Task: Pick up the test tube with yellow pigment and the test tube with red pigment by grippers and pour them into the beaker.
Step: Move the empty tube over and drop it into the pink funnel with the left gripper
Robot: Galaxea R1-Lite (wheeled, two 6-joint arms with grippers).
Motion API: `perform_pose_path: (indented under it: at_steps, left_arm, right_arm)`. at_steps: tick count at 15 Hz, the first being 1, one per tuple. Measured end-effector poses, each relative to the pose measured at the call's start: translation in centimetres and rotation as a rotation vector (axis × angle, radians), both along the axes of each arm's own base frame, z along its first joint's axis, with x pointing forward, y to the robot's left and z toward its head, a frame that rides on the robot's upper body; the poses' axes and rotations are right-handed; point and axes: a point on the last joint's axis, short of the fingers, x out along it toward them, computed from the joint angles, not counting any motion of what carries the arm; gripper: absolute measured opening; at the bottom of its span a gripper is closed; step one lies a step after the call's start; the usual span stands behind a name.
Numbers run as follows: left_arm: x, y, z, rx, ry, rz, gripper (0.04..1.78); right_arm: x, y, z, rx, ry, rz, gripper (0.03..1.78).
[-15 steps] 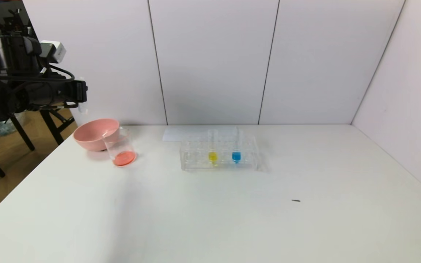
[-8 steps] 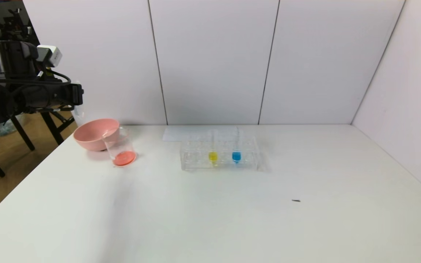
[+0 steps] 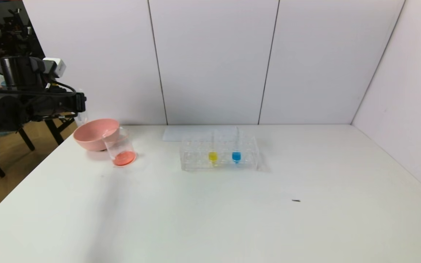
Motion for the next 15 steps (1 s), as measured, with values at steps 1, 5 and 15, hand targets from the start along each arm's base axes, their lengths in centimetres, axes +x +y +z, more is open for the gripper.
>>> perform_pose_path:
  at_steps: [1, 5, 15]
  left_arm:
    - [0.4, 0.1, -0.5, -0.005, -0.001, -0.010, 0.44]
    - [1.7, 0.5, -2.0, -0.021, 0.012, -0.021, 0.44]
    - [4.4, 1.6, -5.4, -0.049, 0.058, -0.051, 0.44]
  right_arm:
    - [0.0, 0.0, 0.0, 0.000, 0.000, 0.000, 1.70]
    - [0.0, 0.0, 0.0, 0.000, 0.000, 0.000, 1.70]
    - [0.0, 0.0, 0.0, 0.000, 0.000, 0.000, 1.70]
